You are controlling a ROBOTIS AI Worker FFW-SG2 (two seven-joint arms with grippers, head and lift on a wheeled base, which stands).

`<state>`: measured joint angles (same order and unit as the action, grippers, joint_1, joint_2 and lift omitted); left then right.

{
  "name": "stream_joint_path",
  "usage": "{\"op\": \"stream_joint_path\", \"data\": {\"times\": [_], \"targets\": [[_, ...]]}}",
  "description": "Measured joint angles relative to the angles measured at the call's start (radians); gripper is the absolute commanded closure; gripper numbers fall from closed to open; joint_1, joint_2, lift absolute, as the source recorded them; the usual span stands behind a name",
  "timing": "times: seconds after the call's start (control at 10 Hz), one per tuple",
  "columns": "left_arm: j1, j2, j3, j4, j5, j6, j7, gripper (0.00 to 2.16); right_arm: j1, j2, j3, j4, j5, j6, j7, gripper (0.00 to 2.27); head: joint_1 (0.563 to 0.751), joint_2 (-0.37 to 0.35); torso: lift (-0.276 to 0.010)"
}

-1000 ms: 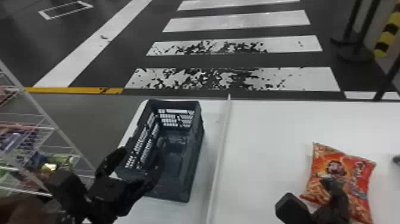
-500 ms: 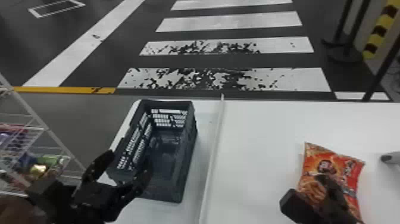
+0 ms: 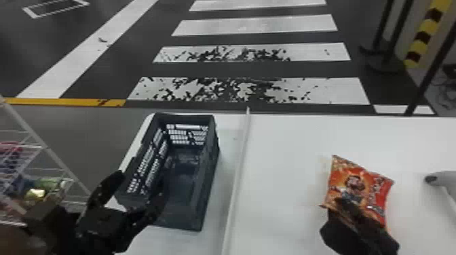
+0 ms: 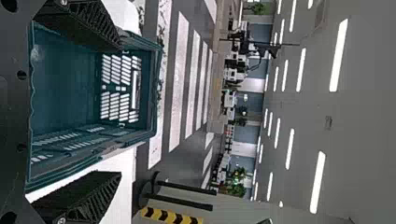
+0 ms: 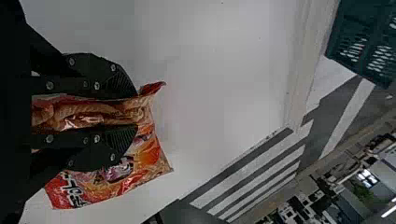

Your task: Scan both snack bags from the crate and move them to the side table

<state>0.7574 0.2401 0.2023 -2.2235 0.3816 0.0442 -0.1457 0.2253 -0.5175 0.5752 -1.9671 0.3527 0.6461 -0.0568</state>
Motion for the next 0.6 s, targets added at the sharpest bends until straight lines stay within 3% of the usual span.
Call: {"op": "stream_joint_path", "data": {"times": [0.2, 0.3, 0.6], "targets": [[-0.007, 0.001, -0.006, 0.012, 0.000, 0.000, 0.000, 0.04, 0.088, 0.011, -0.180, -0.100, -0.187, -0.157, 0.000, 2.25, 0.695, 0.186, -0.095], [-0.014, 0.001, -0.013, 0.019, 0.000, 0.001, 0.000, 0.04, 0.127, 0.046, -0.286, -0.153, -0.292, -0.197, 0.004, 2.25, 0.695, 0.164, -0.095], [-0.044, 0.005, -0.046, 0.031, -0.001, 0.009, 0.000, 0.04, 0.204, 0.262, -0.648, -0.226, -0.778, -0.253, 0.096, 2.25, 0.695, 0.061, -0.095]]}}
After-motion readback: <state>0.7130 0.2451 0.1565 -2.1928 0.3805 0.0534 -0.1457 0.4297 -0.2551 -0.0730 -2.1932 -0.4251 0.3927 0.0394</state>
